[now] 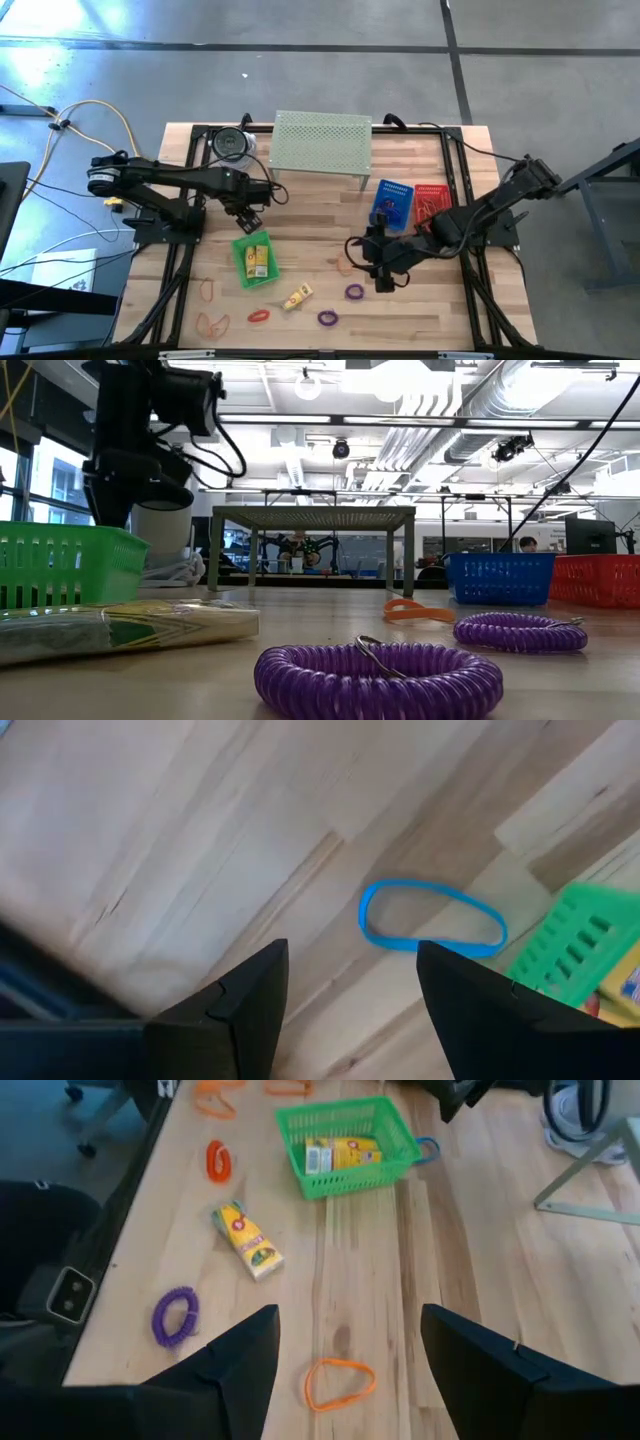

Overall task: Pick & Place Office Desk Supplies
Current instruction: Put the blue rubber band into the red bin

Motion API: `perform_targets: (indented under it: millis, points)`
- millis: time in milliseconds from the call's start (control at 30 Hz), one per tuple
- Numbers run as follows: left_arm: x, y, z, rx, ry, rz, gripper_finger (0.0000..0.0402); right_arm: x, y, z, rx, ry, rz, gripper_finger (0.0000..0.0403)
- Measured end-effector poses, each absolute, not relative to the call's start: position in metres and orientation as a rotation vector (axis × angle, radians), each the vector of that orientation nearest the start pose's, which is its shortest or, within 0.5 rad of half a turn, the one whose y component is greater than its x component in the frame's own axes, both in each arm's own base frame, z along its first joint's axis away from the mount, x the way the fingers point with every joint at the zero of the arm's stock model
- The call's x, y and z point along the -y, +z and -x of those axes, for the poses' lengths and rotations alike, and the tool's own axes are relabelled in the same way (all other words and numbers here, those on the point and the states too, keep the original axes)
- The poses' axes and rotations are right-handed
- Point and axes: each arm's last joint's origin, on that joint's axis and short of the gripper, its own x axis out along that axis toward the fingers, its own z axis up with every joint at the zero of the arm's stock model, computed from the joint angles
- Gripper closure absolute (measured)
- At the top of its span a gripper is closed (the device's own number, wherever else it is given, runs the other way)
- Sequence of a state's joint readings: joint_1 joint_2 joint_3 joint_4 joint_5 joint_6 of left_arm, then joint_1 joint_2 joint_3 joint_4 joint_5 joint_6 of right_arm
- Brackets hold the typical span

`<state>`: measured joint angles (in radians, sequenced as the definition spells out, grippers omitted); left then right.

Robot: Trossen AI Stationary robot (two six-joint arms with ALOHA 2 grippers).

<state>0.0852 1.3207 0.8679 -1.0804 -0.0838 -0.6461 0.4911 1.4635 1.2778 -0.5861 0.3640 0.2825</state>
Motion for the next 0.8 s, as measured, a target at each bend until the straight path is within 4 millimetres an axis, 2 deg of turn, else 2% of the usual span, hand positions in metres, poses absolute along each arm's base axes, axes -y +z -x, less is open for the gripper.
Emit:
perform_targets:
  millis: [467,800]
  points:
    - [-0.022,0.172,-0.195,-1.415,0.615,0.525,0.0203,-0.14,0.308,-0.283,-0.725,0.029,0.081,0.017]
    - [-0.021,0.169,-0.197,-1.395,0.58,0.542,0.0203,-0.136,0.31,-0.286,-0.705,0.014,0.066,0.017]
